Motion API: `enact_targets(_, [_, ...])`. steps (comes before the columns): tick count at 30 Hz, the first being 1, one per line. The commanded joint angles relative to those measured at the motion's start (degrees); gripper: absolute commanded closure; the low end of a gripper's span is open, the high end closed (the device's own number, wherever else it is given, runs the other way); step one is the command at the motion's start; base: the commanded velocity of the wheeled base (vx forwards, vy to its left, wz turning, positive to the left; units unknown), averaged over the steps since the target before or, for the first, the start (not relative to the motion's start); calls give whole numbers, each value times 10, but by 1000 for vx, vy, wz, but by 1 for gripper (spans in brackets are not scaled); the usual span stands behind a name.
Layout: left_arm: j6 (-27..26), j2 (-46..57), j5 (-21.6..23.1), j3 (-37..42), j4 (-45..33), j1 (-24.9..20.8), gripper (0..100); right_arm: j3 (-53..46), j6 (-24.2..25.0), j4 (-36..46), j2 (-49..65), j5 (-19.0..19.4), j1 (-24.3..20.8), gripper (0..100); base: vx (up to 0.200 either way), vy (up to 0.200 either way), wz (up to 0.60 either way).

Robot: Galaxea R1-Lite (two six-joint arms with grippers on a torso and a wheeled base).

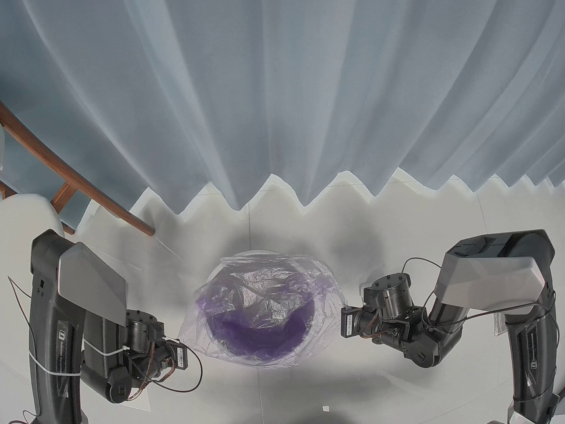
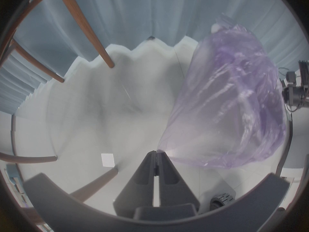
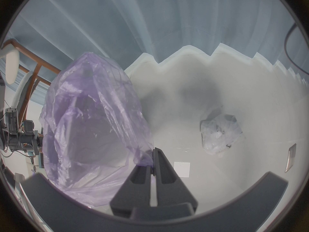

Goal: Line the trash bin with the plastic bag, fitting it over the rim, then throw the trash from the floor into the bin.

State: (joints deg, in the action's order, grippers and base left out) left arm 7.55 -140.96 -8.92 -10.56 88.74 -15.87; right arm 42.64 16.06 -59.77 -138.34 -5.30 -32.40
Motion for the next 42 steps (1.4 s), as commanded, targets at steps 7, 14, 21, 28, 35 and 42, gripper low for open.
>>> enact_targets(7, [5,176,16,103,1,-20,100,-99,16,-3,100,-1,2,0,0,0,0])
enact_targets(14, [59,266,25,106,0,-31,100,-165,50,-31,179,24,2,0,0,0,0])
enact_targets(21, [105,312,19,106,-3,-60,100,-197,69,-31,237,66,3,0,0,0,0])
enact_targets(28, [103,285,-15,106,-24,-47,0,-195,70,-34,239,63,16,0,0,0,0])
enact_targets(35, [110,360,-44,106,-8,-42,0,-244,67,-44,332,53,82,0,0,0,0])
enact_targets(42, [172,508,-38,106,-42,-99,0,-309,65,22,446,52,139,0,-57,0,0])
